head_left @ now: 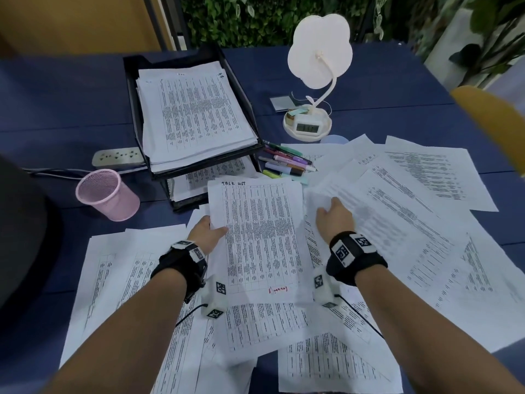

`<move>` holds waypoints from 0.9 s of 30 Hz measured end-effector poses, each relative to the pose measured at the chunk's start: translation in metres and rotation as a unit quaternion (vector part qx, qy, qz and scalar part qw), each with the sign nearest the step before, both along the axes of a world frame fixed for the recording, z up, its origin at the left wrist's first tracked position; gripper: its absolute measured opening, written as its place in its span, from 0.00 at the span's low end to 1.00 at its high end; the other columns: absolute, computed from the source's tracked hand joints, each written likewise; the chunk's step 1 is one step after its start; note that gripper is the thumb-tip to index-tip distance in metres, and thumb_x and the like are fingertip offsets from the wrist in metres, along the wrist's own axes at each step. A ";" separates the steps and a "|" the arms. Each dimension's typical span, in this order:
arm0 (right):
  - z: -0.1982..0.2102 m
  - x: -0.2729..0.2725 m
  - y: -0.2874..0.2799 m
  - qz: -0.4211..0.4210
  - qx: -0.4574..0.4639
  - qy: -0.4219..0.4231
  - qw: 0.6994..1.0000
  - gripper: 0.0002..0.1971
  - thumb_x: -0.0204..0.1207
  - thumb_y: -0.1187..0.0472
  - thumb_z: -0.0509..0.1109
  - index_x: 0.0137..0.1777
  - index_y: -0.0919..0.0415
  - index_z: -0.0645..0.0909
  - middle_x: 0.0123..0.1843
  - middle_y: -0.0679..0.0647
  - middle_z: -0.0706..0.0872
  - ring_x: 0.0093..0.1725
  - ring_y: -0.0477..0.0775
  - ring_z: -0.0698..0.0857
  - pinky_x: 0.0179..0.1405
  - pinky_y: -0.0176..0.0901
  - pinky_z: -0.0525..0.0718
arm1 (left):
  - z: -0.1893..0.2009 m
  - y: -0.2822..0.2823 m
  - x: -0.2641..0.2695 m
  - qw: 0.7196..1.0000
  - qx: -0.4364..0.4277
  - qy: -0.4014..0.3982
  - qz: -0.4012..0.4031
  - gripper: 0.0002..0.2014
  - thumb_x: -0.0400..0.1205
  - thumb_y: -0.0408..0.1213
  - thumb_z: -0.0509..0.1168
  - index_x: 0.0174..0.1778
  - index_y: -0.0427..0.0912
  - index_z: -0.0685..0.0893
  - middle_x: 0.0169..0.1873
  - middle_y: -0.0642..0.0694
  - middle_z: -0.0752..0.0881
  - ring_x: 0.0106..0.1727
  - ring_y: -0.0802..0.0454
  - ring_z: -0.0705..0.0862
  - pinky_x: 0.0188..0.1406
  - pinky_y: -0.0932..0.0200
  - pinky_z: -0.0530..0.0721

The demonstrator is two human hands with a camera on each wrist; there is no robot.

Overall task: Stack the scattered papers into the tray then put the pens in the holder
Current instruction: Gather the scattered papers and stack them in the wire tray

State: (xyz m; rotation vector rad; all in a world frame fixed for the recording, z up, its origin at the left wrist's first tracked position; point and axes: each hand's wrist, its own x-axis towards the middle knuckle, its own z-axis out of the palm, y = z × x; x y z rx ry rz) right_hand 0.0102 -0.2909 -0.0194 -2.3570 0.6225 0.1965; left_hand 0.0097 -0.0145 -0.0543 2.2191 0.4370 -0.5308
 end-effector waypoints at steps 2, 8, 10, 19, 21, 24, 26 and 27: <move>0.006 0.003 0.018 -0.028 0.150 -0.014 0.988 0.24 0.81 0.57 0.60 0.74 0.67 0.67 0.65 0.65 0.81 0.63 0.67 0.82 0.62 0.54 0.81 | 0.000 -0.001 -0.001 1.000 -0.006 -0.003 0.000 0.25 0.83 0.44 0.64 0.72 0.35 0.69 0.70 0.38 0.76 0.68 0.41 0.76 0.62 0.54 0.74; 0.031 0.004 0.027 -0.084 0.490 -0.005 0.868 0.25 0.85 0.41 0.50 0.64 0.60 0.75 0.52 0.59 0.86 0.51 0.62 0.85 0.54 0.58 0.84 | 0.001 -0.001 0.000 0.999 -0.046 -0.004 0.024 0.22 0.87 0.41 0.56 0.74 0.35 0.68 0.73 0.37 0.74 0.71 0.40 0.74 0.70 0.50 0.72; 0.019 0.005 0.011 -0.036 0.295 -0.029 0.954 0.23 0.85 0.45 0.53 0.66 0.62 0.77 0.58 0.57 0.85 0.60 0.60 0.82 0.63 0.54 0.77 | 0.003 -0.004 0.003 0.997 -0.062 0.002 0.046 0.22 0.88 0.41 0.51 0.76 0.33 0.65 0.76 0.36 0.69 0.74 0.41 0.70 0.71 0.53 0.67; -0.025 -0.007 -0.016 0.044 -0.041 0.083 0.995 0.20 0.78 0.59 0.65 0.69 0.63 0.76 0.65 0.64 0.78 0.60 0.62 0.81 0.58 0.49 0.82 | -0.001 -0.008 0.001 0.997 -0.067 0.038 0.017 0.40 0.80 0.59 0.61 0.81 0.36 0.59 0.79 0.41 0.66 0.78 0.42 0.67 0.76 0.47 0.67; -0.023 -0.011 -0.008 0.092 0.018 0.057 0.994 0.18 0.80 0.60 0.64 0.68 0.61 0.79 0.64 0.61 0.82 0.56 0.58 0.83 0.50 0.39 0.80 | -0.002 -0.011 0.001 0.997 -0.065 0.029 0.014 0.41 0.79 0.57 0.64 0.81 0.36 0.59 0.78 0.42 0.67 0.77 0.42 0.68 0.75 0.51 0.68; -0.024 -0.013 -0.006 0.133 0.083 0.056 0.986 0.14 0.81 0.61 0.64 0.64 0.58 0.83 0.60 0.57 0.85 0.47 0.50 0.83 0.41 0.30 0.77 | 0.001 -0.013 -0.001 0.998 -0.053 0.022 0.004 0.40 0.77 0.56 0.68 0.79 0.37 0.62 0.76 0.42 0.70 0.74 0.42 0.71 0.72 0.52 0.70; -0.025 -0.013 -0.007 0.096 0.063 0.009 0.993 0.14 0.81 0.61 0.62 0.61 0.60 0.84 0.56 0.57 0.85 0.46 0.51 0.83 0.41 0.32 0.77 | 0.000 -0.013 -0.001 0.999 -0.040 0.017 -0.004 0.39 0.76 0.54 0.70 0.77 0.37 0.65 0.74 0.41 0.73 0.73 0.42 0.73 0.72 0.50 0.71; -0.028 -0.012 -0.010 0.067 0.013 -0.018 0.997 0.16 0.80 0.58 0.60 0.60 0.62 0.84 0.54 0.59 0.85 0.47 0.54 0.83 0.44 0.35 0.78 | 0.001 -0.014 -0.001 0.999 -0.029 0.010 -0.011 0.37 0.76 0.51 0.71 0.76 0.36 0.66 0.74 0.40 0.74 0.72 0.42 0.73 0.72 0.50 0.72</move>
